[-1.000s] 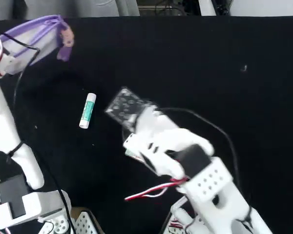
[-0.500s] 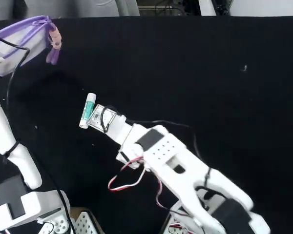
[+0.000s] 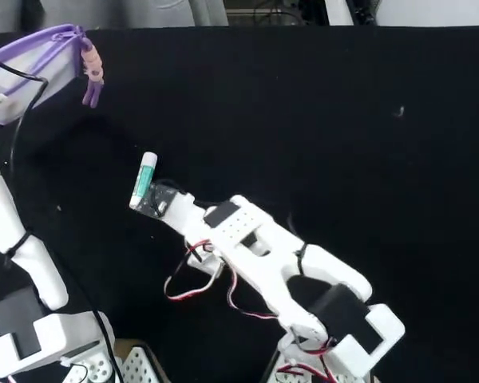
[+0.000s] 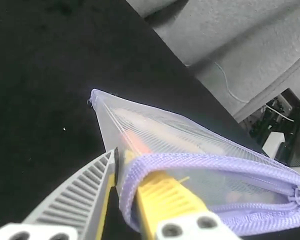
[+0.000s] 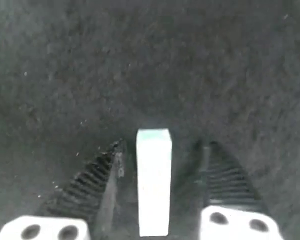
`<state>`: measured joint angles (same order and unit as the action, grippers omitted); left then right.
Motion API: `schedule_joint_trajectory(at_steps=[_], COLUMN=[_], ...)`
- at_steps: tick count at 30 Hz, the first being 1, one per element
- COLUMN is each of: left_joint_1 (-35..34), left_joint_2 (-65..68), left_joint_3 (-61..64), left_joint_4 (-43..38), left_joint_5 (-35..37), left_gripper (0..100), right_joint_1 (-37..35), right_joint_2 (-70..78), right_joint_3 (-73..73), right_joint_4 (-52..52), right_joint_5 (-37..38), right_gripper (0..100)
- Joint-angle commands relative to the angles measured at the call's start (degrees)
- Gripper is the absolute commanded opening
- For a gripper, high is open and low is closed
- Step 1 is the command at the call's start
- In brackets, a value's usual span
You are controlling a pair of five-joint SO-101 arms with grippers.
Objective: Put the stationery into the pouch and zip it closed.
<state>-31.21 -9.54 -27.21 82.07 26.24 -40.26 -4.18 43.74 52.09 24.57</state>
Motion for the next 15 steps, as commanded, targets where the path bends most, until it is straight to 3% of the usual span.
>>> schedule_joint_trajectory(at_steps=[1, 11, 15], left_joint_1=[-0.57, -0.22, -0.04], left_joint_2=[-0.62, -0.62, -0.62], left_joint_3=[-0.75, -0.75, -0.66], left_joint_4=[-1.76, -1.67, -1.58], left_joint_5=[0.62, 0.62, 0.62], left_gripper=[3, 3, 3], right_joint_1=[4.31, 10.81, 13.10], right_joint_2=[-0.04, -0.40, -5.41], right_joint_3=[-4.00, -7.69, -14.81], right_joint_4=[-0.79, -0.09, 5.10], right_joint_5=[0.26, 0.35, 0.09], right_gripper=[0.5, 1.1, 1.1])
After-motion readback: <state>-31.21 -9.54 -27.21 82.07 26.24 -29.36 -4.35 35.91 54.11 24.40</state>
